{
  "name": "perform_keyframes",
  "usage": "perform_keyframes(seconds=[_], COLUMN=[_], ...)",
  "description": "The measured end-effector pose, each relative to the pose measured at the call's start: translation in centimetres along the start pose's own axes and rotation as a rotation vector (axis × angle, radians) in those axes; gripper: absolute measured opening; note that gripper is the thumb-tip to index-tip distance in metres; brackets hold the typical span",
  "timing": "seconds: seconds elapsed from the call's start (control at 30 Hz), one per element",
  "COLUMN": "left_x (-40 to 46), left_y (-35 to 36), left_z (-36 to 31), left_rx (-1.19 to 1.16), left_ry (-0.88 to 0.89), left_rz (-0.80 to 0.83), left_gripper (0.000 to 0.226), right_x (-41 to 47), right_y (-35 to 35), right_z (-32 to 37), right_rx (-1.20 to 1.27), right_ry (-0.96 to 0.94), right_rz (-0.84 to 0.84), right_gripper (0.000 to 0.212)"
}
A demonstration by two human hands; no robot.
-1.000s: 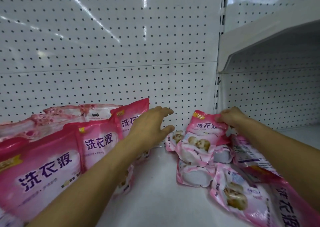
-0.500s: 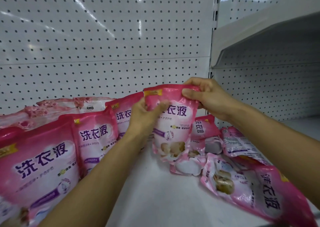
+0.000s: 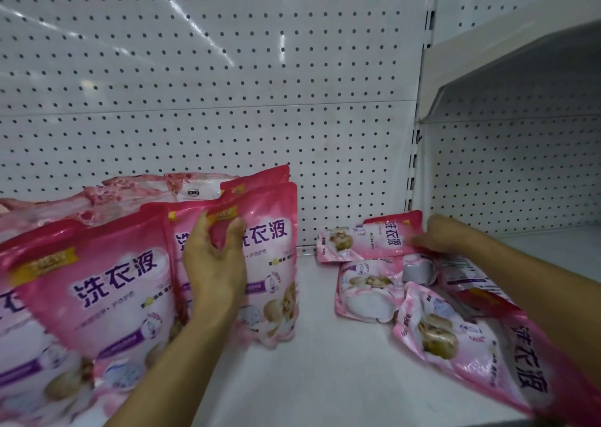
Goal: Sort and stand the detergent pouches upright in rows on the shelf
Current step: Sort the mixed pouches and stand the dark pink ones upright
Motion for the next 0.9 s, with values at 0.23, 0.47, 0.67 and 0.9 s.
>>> perform_keyframes(seconds=[0.23,0.47,0.67,0.9], left_x=[-0.2,-0.3,-0.7,-0.9], left_y=[-1.6,-2.1,-1.9,-1.4], left_z=[-2.0,-4.3,-5.1,-5.4], left_rx=[0.145,0.381,0.640,0.902], left_ry=[0.093,0.299,0.468,0.457], left_rz=[0.014,0.073,0.074,0.142], left_gripper=[0.034,0.026,0.028,0.026], right_x=[0.2,-3.9,-5.8,-7.0], right_y=[-2.8,-5.4,-3.1,-2.5], right_z=[4.9,16.1,20.6,15.0], right_rx=[0.389,0.586,0.636,0.699], right_ry=[-0.105,-0.529,-0.664,-0.558], right_rz=[-0.132,-0.155,-0.015,0.055], right_gripper=[0.009,0.026,0.022,0.056])
Point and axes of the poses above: each hand's wrist, its own x-axis towards the middle knuckle, its own y-axis out of the palm, z = x × y, the point moved 8 cm from there along x, towards the middle knuckle, and after that the axes turned 7 degrees about z, right-handed, at the moved point
